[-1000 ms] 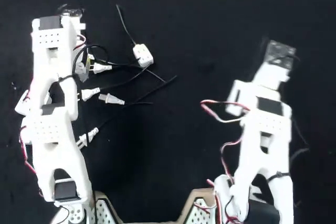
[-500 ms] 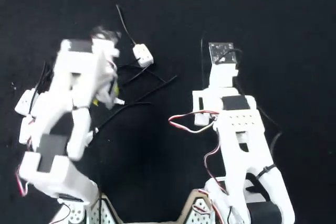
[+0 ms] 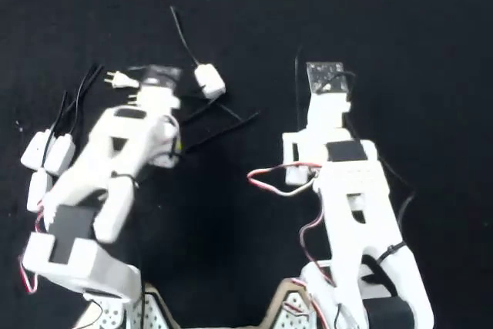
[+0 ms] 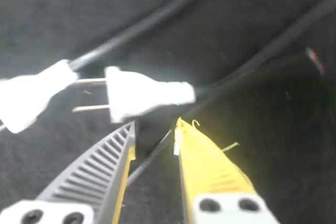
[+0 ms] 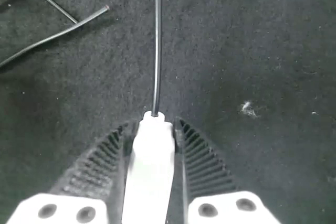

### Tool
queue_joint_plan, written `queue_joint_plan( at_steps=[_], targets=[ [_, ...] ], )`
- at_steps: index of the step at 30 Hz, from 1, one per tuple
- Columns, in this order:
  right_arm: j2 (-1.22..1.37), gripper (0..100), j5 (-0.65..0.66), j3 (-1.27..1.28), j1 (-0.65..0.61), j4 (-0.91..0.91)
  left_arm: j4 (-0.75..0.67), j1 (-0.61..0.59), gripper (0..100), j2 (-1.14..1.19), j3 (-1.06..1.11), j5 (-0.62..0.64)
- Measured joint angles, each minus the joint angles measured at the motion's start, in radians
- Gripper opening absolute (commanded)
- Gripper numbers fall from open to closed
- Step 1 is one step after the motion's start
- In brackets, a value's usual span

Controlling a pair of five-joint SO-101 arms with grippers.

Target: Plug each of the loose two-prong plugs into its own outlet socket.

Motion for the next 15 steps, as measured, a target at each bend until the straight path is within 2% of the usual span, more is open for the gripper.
queue_joint_plan(
  at_steps=[7, 15],
  targets=[
    [0.000, 1.1, 0.000, 0.000, -0.008, 0.000, 0.086, -0.172, 13, 0.158, -0.221, 0.020],
    [0.000, 1.1, -0.002, 0.000, -0.043, 0.000, 0.084, -0.318, 13, 0.189, -0.307, 0.028]
  ],
)
